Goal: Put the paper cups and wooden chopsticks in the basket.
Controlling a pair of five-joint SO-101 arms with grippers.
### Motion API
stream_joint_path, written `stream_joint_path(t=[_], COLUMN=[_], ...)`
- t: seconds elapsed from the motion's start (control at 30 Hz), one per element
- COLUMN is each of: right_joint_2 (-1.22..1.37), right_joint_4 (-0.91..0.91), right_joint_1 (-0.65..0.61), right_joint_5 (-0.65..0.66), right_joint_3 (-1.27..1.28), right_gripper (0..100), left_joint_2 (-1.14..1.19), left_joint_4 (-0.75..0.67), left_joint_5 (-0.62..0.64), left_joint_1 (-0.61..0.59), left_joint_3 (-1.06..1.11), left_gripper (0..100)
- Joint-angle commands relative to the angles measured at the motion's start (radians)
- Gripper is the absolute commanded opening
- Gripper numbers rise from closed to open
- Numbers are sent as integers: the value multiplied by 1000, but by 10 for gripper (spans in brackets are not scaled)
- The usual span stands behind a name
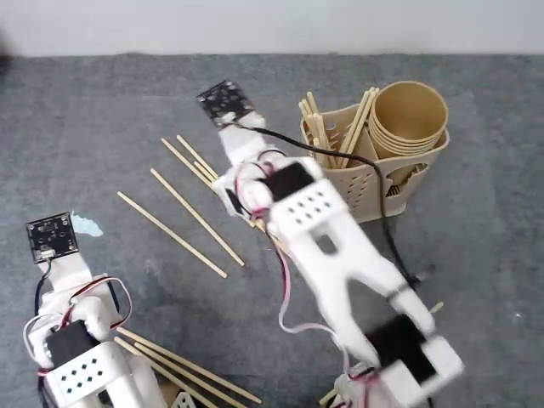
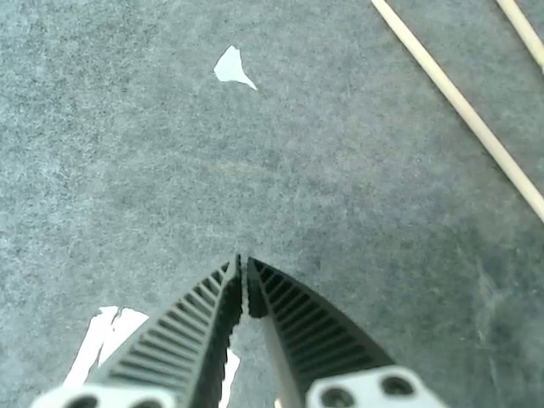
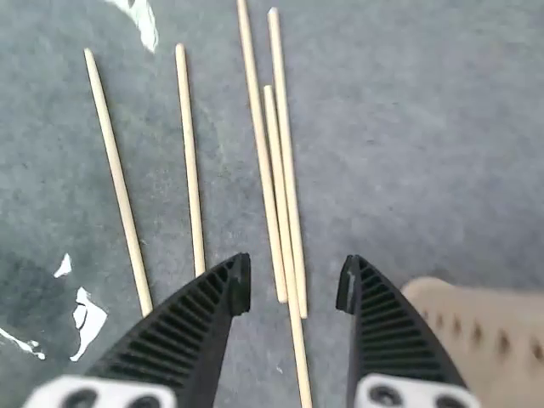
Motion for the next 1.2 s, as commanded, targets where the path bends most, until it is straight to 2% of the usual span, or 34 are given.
stream_joint_path(t=[0.0,0.33,0.53,1.0,1.17], right_joint_2=[127,591,773,914,947], right_joint_4=[-4,4,5,5,5], right_joint_1=[-10,-8,-12,-21,-21], right_joint_5=[29,94,107,109,158], right_joint_3=[-155,-554,-736,-806,-806], right_gripper=[173,173,173,167,43], left_joint_2=[-12,-12,-12,-12,-12], left_joint_4=[-20,-18,-18,-17,-17], left_joint_5=[5,5,5,5,5], left_joint_1=[3,3,3,3,3], left_joint_3=[-10,-10,-10,-10,-10], left_gripper=[13,13,13,13,13])
